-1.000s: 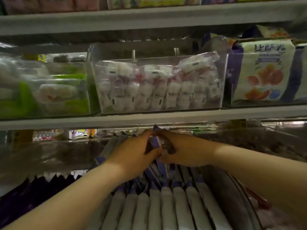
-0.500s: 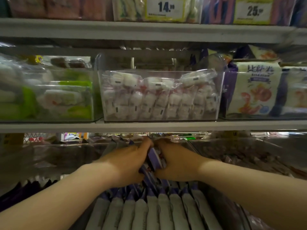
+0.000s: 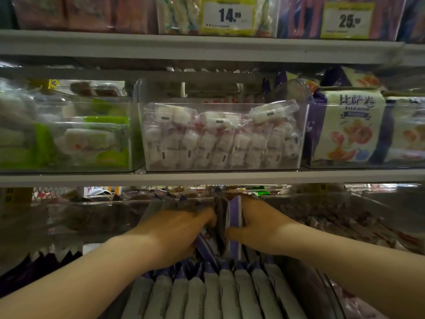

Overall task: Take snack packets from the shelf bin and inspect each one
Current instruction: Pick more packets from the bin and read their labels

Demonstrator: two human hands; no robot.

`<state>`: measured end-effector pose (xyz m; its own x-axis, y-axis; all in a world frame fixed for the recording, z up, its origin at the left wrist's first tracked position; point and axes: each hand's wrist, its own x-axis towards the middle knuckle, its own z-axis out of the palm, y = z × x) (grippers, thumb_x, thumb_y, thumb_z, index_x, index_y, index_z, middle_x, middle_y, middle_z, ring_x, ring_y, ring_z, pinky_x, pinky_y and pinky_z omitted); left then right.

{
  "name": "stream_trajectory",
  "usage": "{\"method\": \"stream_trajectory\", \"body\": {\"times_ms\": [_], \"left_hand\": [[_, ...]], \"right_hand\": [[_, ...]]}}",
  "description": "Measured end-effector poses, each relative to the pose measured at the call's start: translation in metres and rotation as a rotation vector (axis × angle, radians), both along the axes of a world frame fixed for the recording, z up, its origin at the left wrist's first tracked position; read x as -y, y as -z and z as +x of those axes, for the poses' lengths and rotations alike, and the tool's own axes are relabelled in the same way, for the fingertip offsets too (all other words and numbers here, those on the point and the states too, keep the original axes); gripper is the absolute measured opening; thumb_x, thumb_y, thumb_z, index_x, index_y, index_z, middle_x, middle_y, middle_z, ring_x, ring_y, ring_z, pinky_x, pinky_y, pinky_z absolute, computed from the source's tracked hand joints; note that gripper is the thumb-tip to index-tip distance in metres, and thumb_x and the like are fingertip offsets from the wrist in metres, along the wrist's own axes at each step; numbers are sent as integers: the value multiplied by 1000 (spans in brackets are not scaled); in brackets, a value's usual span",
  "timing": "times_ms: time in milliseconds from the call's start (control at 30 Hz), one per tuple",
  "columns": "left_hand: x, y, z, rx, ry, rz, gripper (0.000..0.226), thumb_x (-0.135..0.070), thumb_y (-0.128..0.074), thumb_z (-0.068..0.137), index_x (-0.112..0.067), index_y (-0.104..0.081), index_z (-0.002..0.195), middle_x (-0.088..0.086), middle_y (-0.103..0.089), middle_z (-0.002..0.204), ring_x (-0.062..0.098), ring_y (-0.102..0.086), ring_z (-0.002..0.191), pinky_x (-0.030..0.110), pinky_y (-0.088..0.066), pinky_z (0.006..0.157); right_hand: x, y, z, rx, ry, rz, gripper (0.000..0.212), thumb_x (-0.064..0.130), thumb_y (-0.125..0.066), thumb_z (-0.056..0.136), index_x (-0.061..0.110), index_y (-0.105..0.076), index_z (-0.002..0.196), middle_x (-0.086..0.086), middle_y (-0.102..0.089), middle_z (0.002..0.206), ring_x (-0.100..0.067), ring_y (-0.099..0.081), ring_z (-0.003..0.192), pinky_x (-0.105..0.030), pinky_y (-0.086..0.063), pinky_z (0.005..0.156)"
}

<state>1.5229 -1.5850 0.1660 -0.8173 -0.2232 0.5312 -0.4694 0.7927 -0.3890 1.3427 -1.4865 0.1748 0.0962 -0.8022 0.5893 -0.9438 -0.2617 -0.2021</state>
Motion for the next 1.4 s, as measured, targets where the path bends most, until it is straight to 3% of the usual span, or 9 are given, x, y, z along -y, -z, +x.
{"method": "stream_trajectory", "body": {"times_ms": [167,333,533,700,767,933,1167,1333,1400], "left_hand": [[1,0,-18,218,-14,-109,58,-10,-50,94,-43,-41,140,-11,-39,151,20,-42,135,34,-39,107],[-3,-27,-4,284,-88,-149,72,3,-45,89,-49,-38,139,-16,-36,150,20,-44,132,37,-47,94],[-15,-30,-10,358,-182,-126,61,-1,-45,89,-39,-45,137,-8,-42,143,25,-45,127,41,-49,88],[-13,-25,0,354,-165,-152,62,-7,-45,89,-41,-42,140,-15,-37,147,21,-44,128,42,-48,95],[-11,-22,2,338,-130,-152,55,-17,-44,89,-42,-43,138,-16,-37,146,18,-42,130,40,-46,99],[-7,-19,10,210,-25,-114,44,-51,-44,86,-37,-53,127,-16,-47,136,12,-46,123,36,-47,96],[5,-6,15,-31,69,-137,28,-47,-39,94,-36,-58,110,-11,-45,132,13,-61,94,34,-51,73],[5,-6,17,-100,92,-133,26,-46,-58,90,-38,-57,115,-17,-56,124,9,-61,102,34,-53,78],[6,-5,19,-122,106,-115,26,-46,-60,89,-39,-57,113,-18,-59,121,8,-60,103,32,-52,80]], "right_hand": [[-3,0,-1,96,-15,-3,13,26,-68,80,33,-61,90,9,-65,84,3,-61,78,-15,-54,69],[-10,-5,6,117,-18,19,17,23,-67,83,39,-61,85,12,-66,87,2,-62,83,-16,-52,73],[0,-12,22,44,54,111,18,23,-64,84,8,-68,93,-12,-69,92,-25,-65,88,-43,-54,83],[19,-4,29,-223,22,172,25,22,-66,86,9,-65,107,-11,-64,104,-26,-59,98,-37,-50,85],[23,-5,26,-254,30,176,35,27,-69,86,11,-63,116,-10,-64,117,-25,-59,107,-40,-48,94],[23,-4,18,-291,16,224,41,26,-72,84,13,-61,121,-7,-64,119,-21,-60,106,-36,-49,93],[31,2,20,-395,116,166,41,29,-69,85,10,-61,120,-12,-65,117,-29,-62,103,-42,-53,88],[22,-3,16,-437,62,327,34,27,-60,92,13,-61,123,-9,-64,118,-23,-59,104,-32,-47,94],[20,0,10,-499,78,386,32,23,-56,94,13,-61,124,-11,-63,120,-26,-58,108,-38,-45,98]]}}
